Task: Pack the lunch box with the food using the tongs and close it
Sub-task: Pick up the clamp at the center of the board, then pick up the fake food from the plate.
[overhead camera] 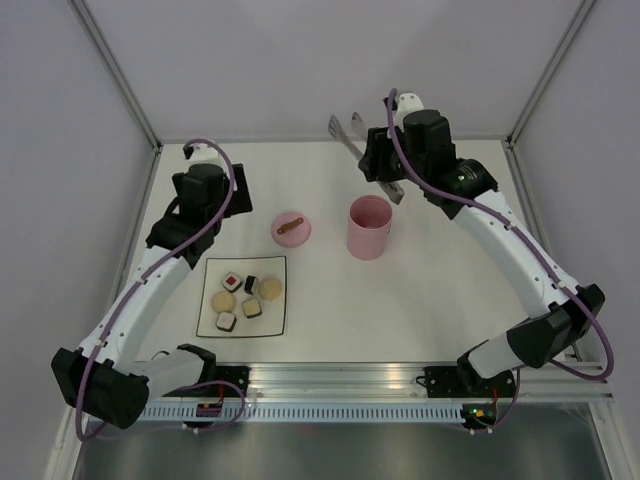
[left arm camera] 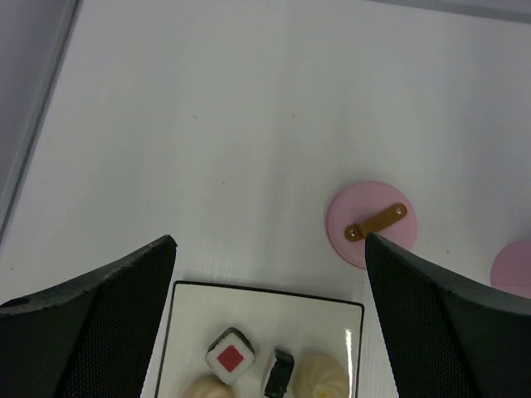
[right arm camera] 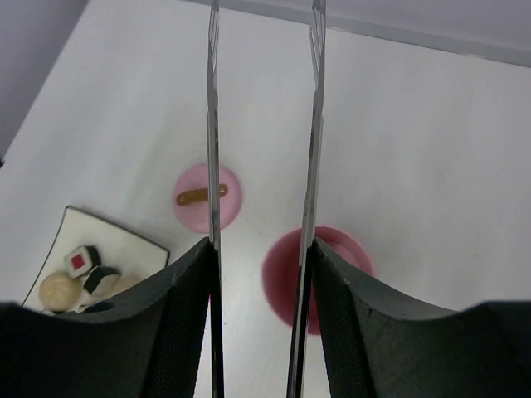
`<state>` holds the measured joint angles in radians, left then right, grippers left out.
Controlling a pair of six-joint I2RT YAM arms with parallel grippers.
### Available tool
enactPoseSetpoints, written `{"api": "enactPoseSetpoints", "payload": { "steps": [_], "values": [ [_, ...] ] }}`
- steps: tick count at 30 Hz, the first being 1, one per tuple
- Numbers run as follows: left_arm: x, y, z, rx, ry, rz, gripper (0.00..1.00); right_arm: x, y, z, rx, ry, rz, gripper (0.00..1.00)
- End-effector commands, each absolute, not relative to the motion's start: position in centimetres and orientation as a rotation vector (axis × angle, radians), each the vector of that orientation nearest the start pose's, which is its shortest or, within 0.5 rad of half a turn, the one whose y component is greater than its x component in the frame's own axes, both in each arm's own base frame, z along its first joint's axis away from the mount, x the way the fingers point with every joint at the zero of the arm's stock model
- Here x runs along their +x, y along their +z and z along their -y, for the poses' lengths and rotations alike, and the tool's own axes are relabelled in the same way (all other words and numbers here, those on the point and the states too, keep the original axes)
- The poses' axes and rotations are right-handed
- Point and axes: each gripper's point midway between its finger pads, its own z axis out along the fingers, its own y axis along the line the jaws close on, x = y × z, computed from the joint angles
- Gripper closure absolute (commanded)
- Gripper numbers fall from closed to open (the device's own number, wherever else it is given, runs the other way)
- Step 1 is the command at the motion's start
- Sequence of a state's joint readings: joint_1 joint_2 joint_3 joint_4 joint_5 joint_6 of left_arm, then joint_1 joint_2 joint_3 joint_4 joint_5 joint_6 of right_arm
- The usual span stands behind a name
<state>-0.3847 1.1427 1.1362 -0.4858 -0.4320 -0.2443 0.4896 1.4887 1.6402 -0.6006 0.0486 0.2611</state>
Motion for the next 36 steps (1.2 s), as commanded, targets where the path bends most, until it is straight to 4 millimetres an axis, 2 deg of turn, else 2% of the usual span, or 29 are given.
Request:
{"api": "enactPoseSetpoints", "payload": {
  "steps": [1,3,4,6,7,9,10,14,15,16,18,20,22,25,29,36],
  "values": [
    [34.7,29.6,2.2,-0.398,0.071,-1.916,0.00,36.4,32.8,-26.0,-0.423,0.545,-2.037,0.44],
    [34.4,30.4,0.3,-0.479,0.057,-1.901,0.00,34.7,31.4,-28.3,-0.499,0.584,-2.060,0.44],
    [34.1,30.8,-1.6,-0.553,0.068,-1.874,0.00,34.2,30.6,-29.1,-0.522,0.596,-2.075,0.44],
    [33.4,30.4,-3.3,-0.615,0.086,-1.869,0.00,32.2,28.5,-31.0,-0.602,0.626,-2.104,0.44],
    [32.7,30.8,-3.6,-0.634,0.078,-1.847,0.00,31.5,27.9,-31.7,-0.630,0.635,-2.110,0.44],
    [31.8,29.7,-4.6,-0.669,0.097,-1.850,0.00,29.0,26.0,-33.5,-0.719,0.652,-2.125,0.44],
    [31.1,29.9,-4.9,-0.683,0.097,-1.834,0.00,27.6,25.0,-34.5,-0.768,0.663,-2.127,0.44],
    [29.2,28.2,-5.1,-0.694,0.105,-1.844,0.00,24.7,23.5,-35.7,-0.888,0.702,-2.088,0.44],
    [28.9,28.0,-6.0,-0.716,0.125,-1.837,0.00,23.9,23.3,-35.9,-0.926,0.719,-2.072,0.44],
    [28.6,27.8,-5.9,-0.712,0.121,-1.841,0.00,23.1,22.6,-35.5,-0.974,0.711,-2.054,0.44],
    [28.1,27.0,-5.5,-0.700,0.102,-1.855,0.00,21.4,22.2,-36.0,-1.028,0.728,-2.027,0.43],
    [27.8,26.3,-5.2,-0.694,0.080,-1.863,0.00,20.1,20.7,-35.6,-1.065,0.725,-2.050,0.43],
    [27.6,25.9,-5.0,-0.702,0.067,-1.867,0.00,19.3,19.1,-35.1,-1.083,0.722,-2.086,0.43],
    [27.7,25.1,-4.9,-0.699,0.069,-1.886,0.00,18.6,17.9,-35.1,-1.104,0.741,-2.086,0.43],
    [28.2,24.6,-5.0,-0.691,0.085,-1.914,0.00,18.0,17.6,-36.1,-1.155,0.785,-2.046,0.41],
    [28.1,24.3,-4.8,-0.679,0.081,-1.928,0.00,18.3,15.2,-36.4,-1.226,0.722,-2.067,0.41]
  ]
}}
